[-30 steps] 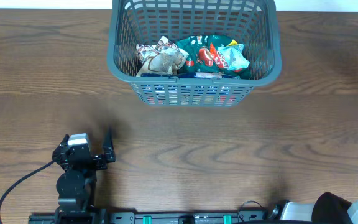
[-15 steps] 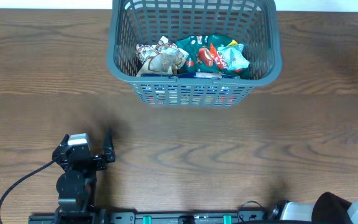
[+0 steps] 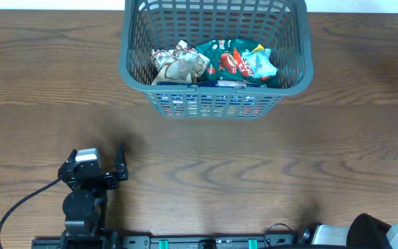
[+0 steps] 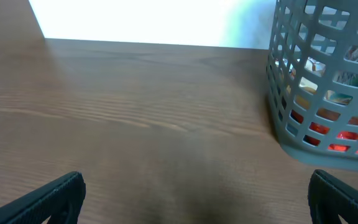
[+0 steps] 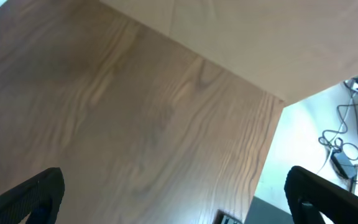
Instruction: Pack container
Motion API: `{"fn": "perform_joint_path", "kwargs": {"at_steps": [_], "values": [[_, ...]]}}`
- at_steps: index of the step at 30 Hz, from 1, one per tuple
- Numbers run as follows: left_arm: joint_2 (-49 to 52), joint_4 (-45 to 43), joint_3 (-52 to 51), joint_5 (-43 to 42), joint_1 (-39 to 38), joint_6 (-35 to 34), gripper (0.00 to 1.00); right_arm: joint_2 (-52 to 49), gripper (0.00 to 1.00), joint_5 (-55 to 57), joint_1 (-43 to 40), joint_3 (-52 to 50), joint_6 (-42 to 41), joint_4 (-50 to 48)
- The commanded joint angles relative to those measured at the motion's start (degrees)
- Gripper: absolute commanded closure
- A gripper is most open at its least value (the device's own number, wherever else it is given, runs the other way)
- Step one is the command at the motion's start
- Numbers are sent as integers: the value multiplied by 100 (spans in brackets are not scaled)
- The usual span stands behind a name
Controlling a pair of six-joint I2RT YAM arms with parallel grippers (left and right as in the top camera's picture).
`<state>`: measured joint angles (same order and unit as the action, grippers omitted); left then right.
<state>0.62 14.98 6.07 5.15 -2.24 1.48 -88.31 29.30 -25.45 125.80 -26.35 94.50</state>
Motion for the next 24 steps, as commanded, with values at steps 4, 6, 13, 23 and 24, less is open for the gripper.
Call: {"fn": "perform_joint_path", "kwargs": {"at_steps": [4,6,13,23,24], "values": [[-39,11,-138,109,31,-28,1,-2,1,-1849,-39,2,68,-201],[-39,11,-138,109,31,-28,1,-33,1,-2505,-39,2,66,-407],[-39,11,-138,109,31,-28,1,-103,1,-3578,330,-4,-424,-1156],[-39,11,-138,109,31,-28,1,-83,1,-3543,1665,-4,-490,-2260],[-39,13,-138,109,31,-28,2,-79,1,-3495,1827,-4,-490,-2378]]}}
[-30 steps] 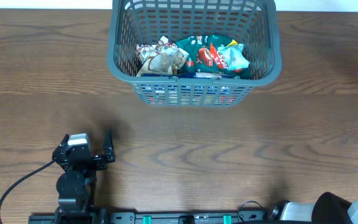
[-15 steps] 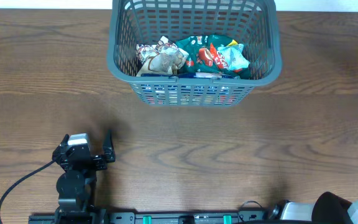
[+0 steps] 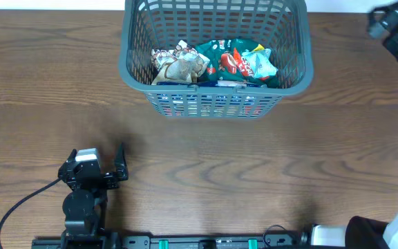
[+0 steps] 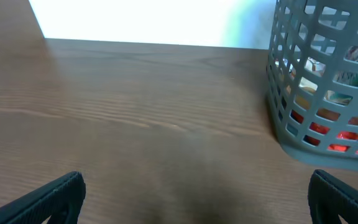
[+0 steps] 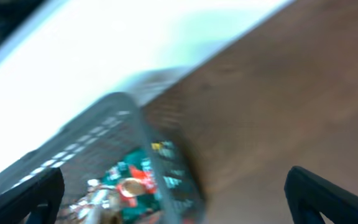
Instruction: Pack container
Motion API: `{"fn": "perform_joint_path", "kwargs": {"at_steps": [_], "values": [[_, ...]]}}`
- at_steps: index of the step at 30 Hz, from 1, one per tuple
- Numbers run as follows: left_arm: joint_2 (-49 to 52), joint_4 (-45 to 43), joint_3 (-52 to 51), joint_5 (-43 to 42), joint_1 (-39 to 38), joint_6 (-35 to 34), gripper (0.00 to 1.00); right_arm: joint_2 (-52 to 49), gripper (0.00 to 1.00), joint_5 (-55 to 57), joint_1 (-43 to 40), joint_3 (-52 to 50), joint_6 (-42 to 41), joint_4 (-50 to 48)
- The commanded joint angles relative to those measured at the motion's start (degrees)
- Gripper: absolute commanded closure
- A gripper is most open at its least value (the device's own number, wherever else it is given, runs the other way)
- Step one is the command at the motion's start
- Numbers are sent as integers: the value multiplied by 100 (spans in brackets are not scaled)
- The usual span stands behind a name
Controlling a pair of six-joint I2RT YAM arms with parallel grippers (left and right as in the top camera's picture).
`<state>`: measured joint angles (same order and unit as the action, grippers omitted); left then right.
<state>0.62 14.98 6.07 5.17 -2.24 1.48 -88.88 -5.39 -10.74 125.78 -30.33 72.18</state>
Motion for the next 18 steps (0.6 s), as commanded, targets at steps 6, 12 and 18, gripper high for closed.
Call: {"fn": "perform_joint_path", "kwargs": {"at_steps": [6,12,18], "values": [[-39,13,-138,107,31,-28,1,96,1,612,1178,-7,-92,-463],[-39,13,-138,107,31,-28,1,446,1,752,1598,-293,-94,-844],[-39,13,-138,107,31,-28,1,1342,1,750,1720,-1517,-94,-1707]]}}
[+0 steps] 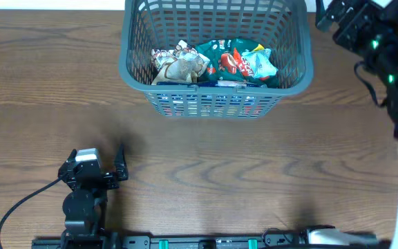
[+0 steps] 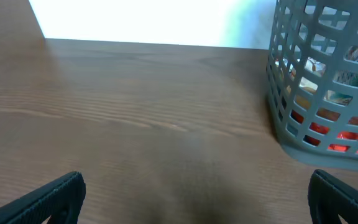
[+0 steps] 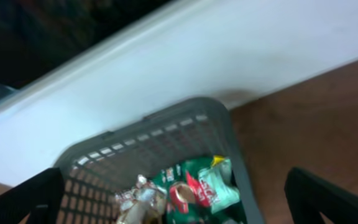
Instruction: Pack container
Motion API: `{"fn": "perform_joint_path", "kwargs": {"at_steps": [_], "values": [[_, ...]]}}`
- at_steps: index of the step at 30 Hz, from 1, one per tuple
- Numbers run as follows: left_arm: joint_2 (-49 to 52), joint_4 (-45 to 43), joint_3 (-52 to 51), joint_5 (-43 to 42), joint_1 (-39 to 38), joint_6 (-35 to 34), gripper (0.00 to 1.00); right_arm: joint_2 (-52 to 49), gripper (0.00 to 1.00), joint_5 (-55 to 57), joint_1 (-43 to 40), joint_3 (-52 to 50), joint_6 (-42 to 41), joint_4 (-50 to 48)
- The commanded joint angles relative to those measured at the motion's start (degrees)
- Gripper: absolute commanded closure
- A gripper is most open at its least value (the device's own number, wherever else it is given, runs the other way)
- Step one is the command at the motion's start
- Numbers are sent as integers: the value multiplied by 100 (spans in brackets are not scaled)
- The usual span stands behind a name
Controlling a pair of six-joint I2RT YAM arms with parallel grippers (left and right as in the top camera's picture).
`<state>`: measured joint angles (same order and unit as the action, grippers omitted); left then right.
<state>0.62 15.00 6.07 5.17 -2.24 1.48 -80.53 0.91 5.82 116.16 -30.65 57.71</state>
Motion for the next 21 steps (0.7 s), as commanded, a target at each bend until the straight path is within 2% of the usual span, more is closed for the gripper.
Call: {"fn": "perform_joint_path", "kwargs": {"at_steps": [1,9,21], "values": [[-39,11,-138,107,31,-28,1,658,1,122,63,-776,-61,-398],[-39,11,-138,107,31,-28,1,2245,1,177,44,-3154,-59,-1613],[-39,11,-138,107,31,-28,1,3748,1,219,44,-5451,-57,-1784]]}}
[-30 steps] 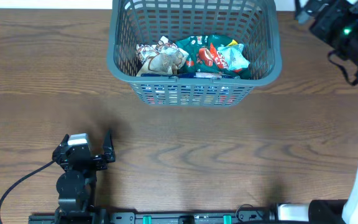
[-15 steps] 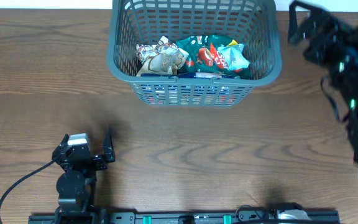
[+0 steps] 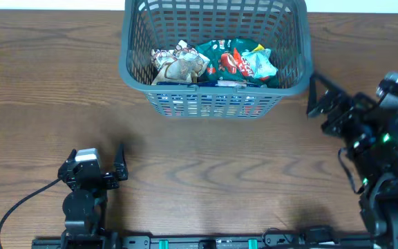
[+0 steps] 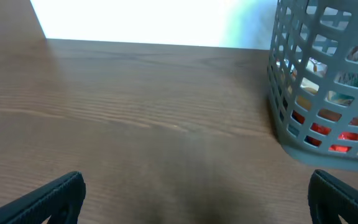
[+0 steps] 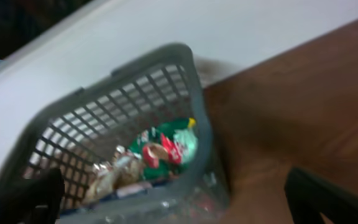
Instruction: Pack container
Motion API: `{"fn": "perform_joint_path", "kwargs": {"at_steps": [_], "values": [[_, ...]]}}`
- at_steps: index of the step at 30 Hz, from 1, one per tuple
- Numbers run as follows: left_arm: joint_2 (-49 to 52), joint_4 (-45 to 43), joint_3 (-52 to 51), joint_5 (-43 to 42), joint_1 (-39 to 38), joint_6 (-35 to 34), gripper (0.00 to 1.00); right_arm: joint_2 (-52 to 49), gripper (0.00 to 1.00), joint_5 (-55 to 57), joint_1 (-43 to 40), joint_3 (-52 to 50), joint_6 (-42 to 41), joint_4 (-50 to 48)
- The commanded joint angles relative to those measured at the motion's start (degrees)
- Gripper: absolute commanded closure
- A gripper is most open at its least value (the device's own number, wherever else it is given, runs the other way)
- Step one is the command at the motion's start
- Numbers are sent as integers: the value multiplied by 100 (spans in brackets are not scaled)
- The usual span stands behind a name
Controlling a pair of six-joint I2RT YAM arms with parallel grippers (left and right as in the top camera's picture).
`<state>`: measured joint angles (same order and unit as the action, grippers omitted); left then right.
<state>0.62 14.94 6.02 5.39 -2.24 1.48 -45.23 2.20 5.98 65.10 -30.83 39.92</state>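
Note:
The grey mesh basket [image 3: 216, 104] stands at the table's far middle and holds a brown-and-white snack packet [image 3: 179, 66] and green snack packets [image 3: 239, 62]. The basket [image 4: 319, 93] also fills the right edge of the left wrist view. My left gripper [image 3: 95, 166] rests low at the front left, open and holding nothing, its fingers [image 4: 48, 199] wide apart over bare wood. My right gripper [image 3: 320, 104] hangs just right of the basket's front right corner, open, pointing at the basket [image 5: 135, 124]. Its view is blurred.
The brown wooden table [image 3: 206, 166] spreads between the two arms. A black cable [image 3: 19, 207] runs from the left arm toward the front edge. A rail with green fittings [image 3: 206, 242] lines the front edge. A white wall [image 5: 166, 31] lies behind the basket.
My right gripper has moved from beyond the basket's far right corner to beside its front right corner, nearer me. It stays open. The left arm and the basket have not moved.
At first my right arm was at the front right corner, its camera on the table's corner. Then it stood at the far right edge, then by the basket's far right corner, and now beside the basket's right front. The left gripper stayed open and still.

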Motion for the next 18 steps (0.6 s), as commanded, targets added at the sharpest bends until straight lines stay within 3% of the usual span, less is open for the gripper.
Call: {"fn": "perform_joint_path", "kwargs": {"at_steps": [1,8,18], "values": [[-39,17,-133,85,31,-28,1,354,1,129,26,-595,-42,-26],[-39,17,-133,85,31,-28,1,1176,1,186,28,-2020,435,-697],[-39,15,-133,85,31,-28,1,1993,1,-55,26,-3154,2411,-1147]]}}
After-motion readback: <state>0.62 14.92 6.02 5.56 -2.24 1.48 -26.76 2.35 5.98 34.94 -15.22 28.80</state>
